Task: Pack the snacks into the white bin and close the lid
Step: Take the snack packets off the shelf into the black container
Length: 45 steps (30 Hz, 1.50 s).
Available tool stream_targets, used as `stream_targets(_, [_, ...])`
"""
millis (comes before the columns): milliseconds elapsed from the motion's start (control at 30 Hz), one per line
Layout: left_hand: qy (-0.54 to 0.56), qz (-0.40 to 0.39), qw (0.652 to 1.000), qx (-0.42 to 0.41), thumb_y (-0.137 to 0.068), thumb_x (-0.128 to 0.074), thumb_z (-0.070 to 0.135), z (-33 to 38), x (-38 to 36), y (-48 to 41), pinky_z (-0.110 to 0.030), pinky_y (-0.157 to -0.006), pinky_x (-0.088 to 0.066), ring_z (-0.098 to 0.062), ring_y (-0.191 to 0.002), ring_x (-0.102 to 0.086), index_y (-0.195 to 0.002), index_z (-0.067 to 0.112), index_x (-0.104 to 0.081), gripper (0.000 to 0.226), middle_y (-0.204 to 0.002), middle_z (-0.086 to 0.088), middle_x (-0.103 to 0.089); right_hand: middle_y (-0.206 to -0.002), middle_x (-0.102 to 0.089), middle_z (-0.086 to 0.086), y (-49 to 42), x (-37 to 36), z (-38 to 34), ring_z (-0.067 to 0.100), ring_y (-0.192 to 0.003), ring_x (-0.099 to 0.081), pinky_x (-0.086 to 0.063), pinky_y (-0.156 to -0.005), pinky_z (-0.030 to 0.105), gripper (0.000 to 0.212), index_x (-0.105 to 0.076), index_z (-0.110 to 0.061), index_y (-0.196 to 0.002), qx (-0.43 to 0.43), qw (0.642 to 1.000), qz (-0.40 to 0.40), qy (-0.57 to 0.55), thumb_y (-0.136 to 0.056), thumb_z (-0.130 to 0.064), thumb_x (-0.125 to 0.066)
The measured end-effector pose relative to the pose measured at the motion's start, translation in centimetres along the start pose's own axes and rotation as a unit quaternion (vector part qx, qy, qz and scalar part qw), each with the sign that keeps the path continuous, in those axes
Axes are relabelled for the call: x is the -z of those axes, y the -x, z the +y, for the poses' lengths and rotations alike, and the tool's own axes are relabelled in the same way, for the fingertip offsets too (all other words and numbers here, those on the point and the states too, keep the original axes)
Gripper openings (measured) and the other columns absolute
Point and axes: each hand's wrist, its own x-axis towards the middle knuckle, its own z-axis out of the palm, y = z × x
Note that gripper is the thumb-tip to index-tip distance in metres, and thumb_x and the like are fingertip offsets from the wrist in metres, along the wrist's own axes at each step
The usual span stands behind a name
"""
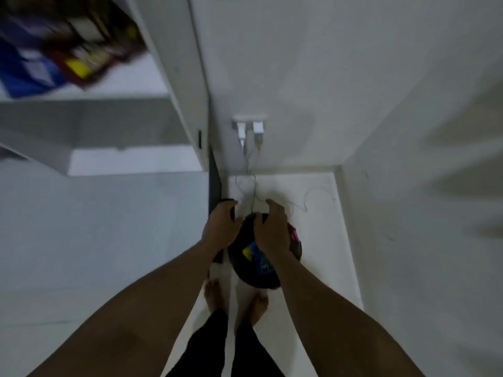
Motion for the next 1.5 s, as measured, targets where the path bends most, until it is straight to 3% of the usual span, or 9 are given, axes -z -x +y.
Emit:
stream_targets(233, [-0.020, 0.237, 0.971, -0.013, -0.092, -0.063, 0.030, 0.7, 16.7, 5.5, -0.042, -0.100, -0.049, -0.025, -0.118, -0.060, -0.134, 0.015, -0.056, 0.045, -0.136, -0.005, -0.058, -0.134, -0.055, 0.002, 4.3, -1.3, -16.4, 0.019, -0.126, -0.050, -0.043, -0.103, 0.031, 0.035, -0.054, -0.013, -0.133, 0.254, 0.963, 0.021, -0.090, -0.099, -0.021, -0.050])
stream_targets(533, [-0.077, 0.399, 0.912, -0.057, -0.091, -0.063, 0.028, 3.0, 31.9, 7.0, -0.035, -0.088, -0.052, -0.026, -0.104, -0.064, -0.126, 0.013, -0.061, 0.038, -0.124, -0.007, -0.065, -0.133, -0.054, 0.003, 4.7, 0.0, -29.7, 0.020, -0.122, -0.051, -0.046, -0.096, 0.033, 0.033, -0.055, -0.015, -0.131, 0.415, 0.905, 0.033, -0.092, -0.099, -0.019, -0.049])
stream_targets(767, [-0.096, 0.416, 0.896, -0.126, -0.091, -0.062, 0.028, 3.0, 39.0, 4.1, -0.035, -0.077, -0.054, -0.023, -0.098, -0.064, -0.120, 0.021, -0.061, 0.029, -0.113, -0.005, -0.066, -0.124, -0.057, 0.005, 1.2, -0.3, -36.7, 0.022, -0.109, -0.059, -0.055, -0.087, 0.039, 0.027, -0.059, -0.017, -0.123, 0.432, 0.896, 0.067, -0.074, -0.097, -0.023, -0.052])
stream_targets(933, [-0.171, 0.357, 0.908, -0.139, -0.085, -0.060, 0.047, 1.2, 44.0, -1.8, -0.044, -0.095, -0.050, -0.027, -0.115, -0.058, -0.131, 0.023, -0.050, 0.053, -0.124, -0.007, -0.061, -0.112, -0.060, 0.003, -1.8, -3.0, -38.8, 0.019, -0.097, -0.064, -0.059, -0.078, 0.038, 0.017, -0.061, -0.020, -0.106, 0.373, 0.924, 0.082, -0.007, -0.097, -0.034, -0.055])
stream_targets(1067, [-0.287, 0.222, 0.918, -0.159, -0.084, -0.063, 0.053, 1.0, 47.4, -6.5, -0.058, -0.119, -0.003, -0.030, -0.152, -0.002, -0.156, 0.034, -0.006, 0.094, -0.165, -0.003, -0.011, -0.110, -0.061, 0.002, -3.2, -6.0, -39.2, 0.018, -0.098, -0.063, -0.057, -0.080, 0.036, 0.017, -0.062, -0.021, -0.108, 0.352, 0.929, 0.108, 0.037, -0.097, -0.030, -0.052])
stream_targets(1133, [-0.312, 0.153, 0.923, -0.165, -0.082, -0.066, 0.054, 1.2, 48.8, -8.4, -0.058, -0.118, 0.006, -0.027, -0.152, 0.000, -0.154, 0.041, 0.002, 0.100, -0.165, -0.001, -0.008, -0.104, -0.062, 0.003, -3.6, -6.7, -39.7, 0.018, -0.094, -0.062, -0.055, -0.077, 0.034, 0.018, -0.063, -0.017, -0.105, 0.357, 0.923, 0.124, 0.070, -0.098, -0.030, -0.052])
stream_targets(1200, [-0.297, 0.134, 0.931, -0.166, -0.081, -0.064, 0.060, 1.0, 49.8, -9.8, -0.058, -0.120, -0.003, -0.028, -0.147, -0.024, -0.153, 0.044, -0.005, 0.094, -0.159, -0.003, -0.029, -0.095, -0.065, 0.003, -3.9, -7.3, -40.2, 0.019, -0.087, -0.063, -0.053, -0.073, 0.034, 0.021, -0.064, -0.016, -0.095, 0.374, 0.910, 0.142, 0.107, -0.096, -0.034, -0.053])
stream_targets(1333, [-0.170, 0.263, 0.934, -0.171, -0.084, -0.065, 0.052, 0.3, 51.2, -10.7, -0.052, -0.101, -0.045, -0.035, -0.120, -0.051, -0.146, 0.035, -0.033, 0.072, -0.135, -0.012, -0.052, -0.088, -0.069, -0.005, -4.4, -8.8, -42.2, 0.016, -0.081, -0.064, -0.049, -0.082, 0.038, 0.043, -0.067, -0.025, -0.090, 0.378, 0.891, 0.174, 0.182, -0.088, -0.064, -0.048])
stream_targets(1500, [-0.097, 0.330, 0.930, -0.127, -0.087, -0.067, 0.038, -1.7, 51.6, -10.7, -0.056, -0.098, -0.045, -0.037, -0.126, -0.046, -0.153, 0.039, -0.014, 0.085, -0.140, -0.013, -0.044, -0.128, -0.061, -0.009, -3.8, -10.3, -45.4, 0.017, -0.109, -0.060, -0.053, -0.092, 0.042, 0.085, -0.045, -0.046, -0.132, 0.381, 0.903, -0.025, 0.199, -0.062, -0.093, -0.054])
